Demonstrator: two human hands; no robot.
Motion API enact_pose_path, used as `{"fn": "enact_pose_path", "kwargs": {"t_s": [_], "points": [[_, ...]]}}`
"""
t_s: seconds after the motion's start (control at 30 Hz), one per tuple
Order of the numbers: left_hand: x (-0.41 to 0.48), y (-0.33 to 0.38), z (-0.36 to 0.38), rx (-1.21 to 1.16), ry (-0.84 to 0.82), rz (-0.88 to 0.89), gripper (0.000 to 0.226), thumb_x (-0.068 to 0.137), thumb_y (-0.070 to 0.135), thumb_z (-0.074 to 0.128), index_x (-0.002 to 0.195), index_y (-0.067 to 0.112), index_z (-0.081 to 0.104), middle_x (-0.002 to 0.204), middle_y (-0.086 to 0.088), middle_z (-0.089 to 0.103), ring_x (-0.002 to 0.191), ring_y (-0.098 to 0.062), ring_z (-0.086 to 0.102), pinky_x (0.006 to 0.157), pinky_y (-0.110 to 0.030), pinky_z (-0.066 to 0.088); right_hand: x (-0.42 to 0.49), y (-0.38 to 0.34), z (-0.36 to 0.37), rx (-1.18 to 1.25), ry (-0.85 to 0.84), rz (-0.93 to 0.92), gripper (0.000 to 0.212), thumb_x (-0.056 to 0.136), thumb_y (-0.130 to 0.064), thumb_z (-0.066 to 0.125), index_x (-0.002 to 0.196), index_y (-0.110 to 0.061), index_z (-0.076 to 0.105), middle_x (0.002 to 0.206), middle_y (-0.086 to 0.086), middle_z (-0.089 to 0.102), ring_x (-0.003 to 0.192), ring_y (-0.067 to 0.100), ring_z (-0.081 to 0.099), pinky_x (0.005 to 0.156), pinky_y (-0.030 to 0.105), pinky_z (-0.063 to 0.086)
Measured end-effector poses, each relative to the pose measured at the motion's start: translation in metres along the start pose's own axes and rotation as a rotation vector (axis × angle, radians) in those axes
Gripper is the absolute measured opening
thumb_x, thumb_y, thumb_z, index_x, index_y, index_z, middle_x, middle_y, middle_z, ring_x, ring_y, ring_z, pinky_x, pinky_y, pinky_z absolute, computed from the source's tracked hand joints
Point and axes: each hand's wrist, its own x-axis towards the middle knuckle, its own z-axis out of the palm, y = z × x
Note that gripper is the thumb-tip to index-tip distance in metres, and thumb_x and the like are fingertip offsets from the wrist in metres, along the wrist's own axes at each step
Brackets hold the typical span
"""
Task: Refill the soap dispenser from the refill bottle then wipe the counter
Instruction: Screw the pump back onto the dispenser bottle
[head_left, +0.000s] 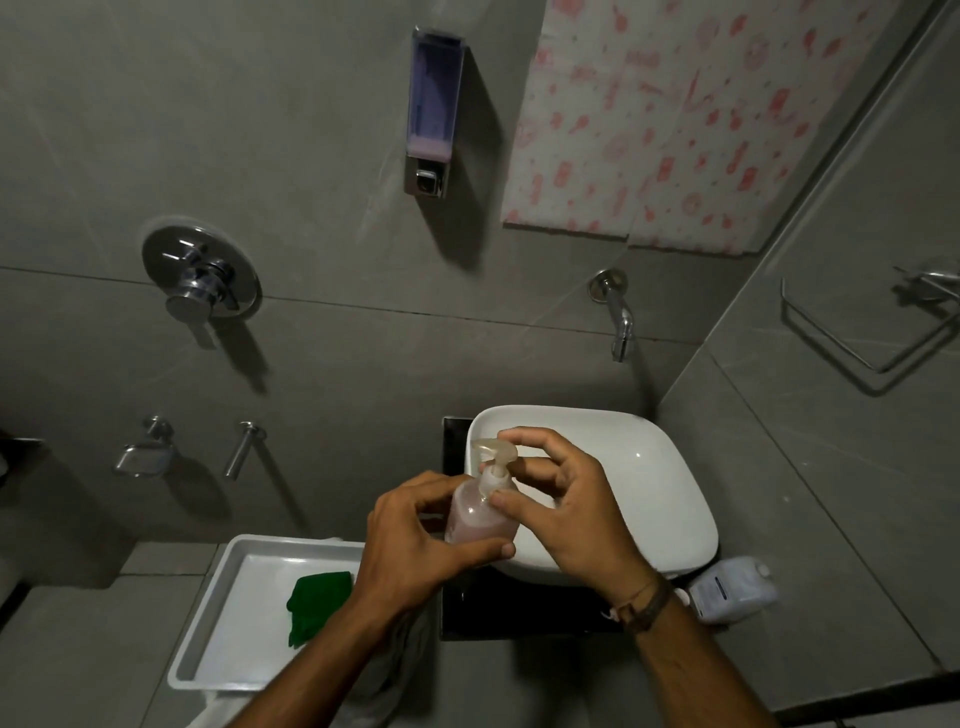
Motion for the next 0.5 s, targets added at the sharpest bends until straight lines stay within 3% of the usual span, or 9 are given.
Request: {"fn": "enact_pose_path", "kwargs": {"t_s": [0.1, 0.17, 0.27, 0.37, 0.43, 0.5], "points": [[0.001, 0.001, 0.003, -0.003, 0.023, -0.006, 0.065, 0.059, 0.062, 0.097, 0.115, 0.033, 0.081, 0.104, 0.015, 0.079, 0.097, -0.012, 0.078, 0.079, -0.039, 0.068, -0.006, 0.003, 0.020, -0.043, 0.266, -0.049, 0.046, 0.070, -0.031, 0.091, 0.106, -0.037, 0.064, 0.103, -0.025, 0.074, 0.097, 0.004, 0.074, 0.079, 0.019, 0.061], [0.001, 0.001, 0.003, -0.003, 0.022, -0.006, 0.067, 0.058, 0.063, 0.096, 0.115, 0.031, 0.082, 0.104, 0.014, 0.079, 0.097, -0.012, 0.078, 0.079, -0.038, 0.068, -0.007, 0.005, 0.026, -0.103, 0.344, -0.058, 0.050, 0.064, -0.039, 0.092, 0.104, -0.037, 0.061, 0.101, -0.027, 0.072, 0.096, 0.004, 0.073, 0.080, 0.015, 0.059], [-0.001, 0.001, 0.002, -0.003, -0.010, -0.004, 0.065, 0.060, 0.058, 0.099, 0.116, 0.032, 0.081, 0.105, 0.014, 0.079, 0.098, -0.013, 0.078, 0.080, -0.039, 0.068, -0.003, 0.007, 0.013, -0.028, 0.140, 0.012, 0.058, 0.072, -0.033, 0.089, 0.119, -0.042, 0.057, 0.108, -0.025, 0.074, 0.106, 0.004, 0.072, 0.090, 0.018, 0.059], [-0.001, 0.002, 0.000, -0.005, -0.021, -0.003, 0.063, 0.061, 0.057, 0.099, 0.115, 0.032, 0.081, 0.106, 0.013, 0.079, 0.099, -0.015, 0.077, 0.082, -0.041, 0.067, 0.002, 0.004, -0.001, 0.134, -0.123, 0.070, 0.057, 0.088, -0.018, 0.079, 0.135, -0.038, 0.053, 0.114, -0.012, 0.078, 0.112, 0.010, 0.072, 0.088, 0.020, 0.058], [-0.001, 0.005, 0.001, -0.008, -0.014, -0.004, 0.062, 0.061, 0.057, 0.099, 0.115, 0.032, 0.081, 0.105, 0.013, 0.079, 0.099, -0.015, 0.077, 0.081, -0.042, 0.068, 0.001, 0.003, 0.000, 0.079, -0.043, 0.021, 0.056, 0.084, -0.019, 0.083, 0.130, -0.039, 0.057, 0.110, -0.015, 0.078, 0.108, 0.008, 0.073, 0.085, 0.021, 0.060], [0.000, 0.007, 0.004, -0.016, -0.001, -0.005, 0.062, 0.061, 0.055, 0.099, 0.115, 0.031, 0.082, 0.104, 0.013, 0.079, 0.097, -0.014, 0.078, 0.080, -0.041, 0.068, -0.002, 0.000, 0.011, 0.010, 0.171, -0.014, 0.057, 0.071, -0.028, 0.090, 0.117, -0.043, 0.061, 0.102, -0.025, 0.077, 0.099, 0.003, 0.075, 0.075, 0.021, 0.063]]}}
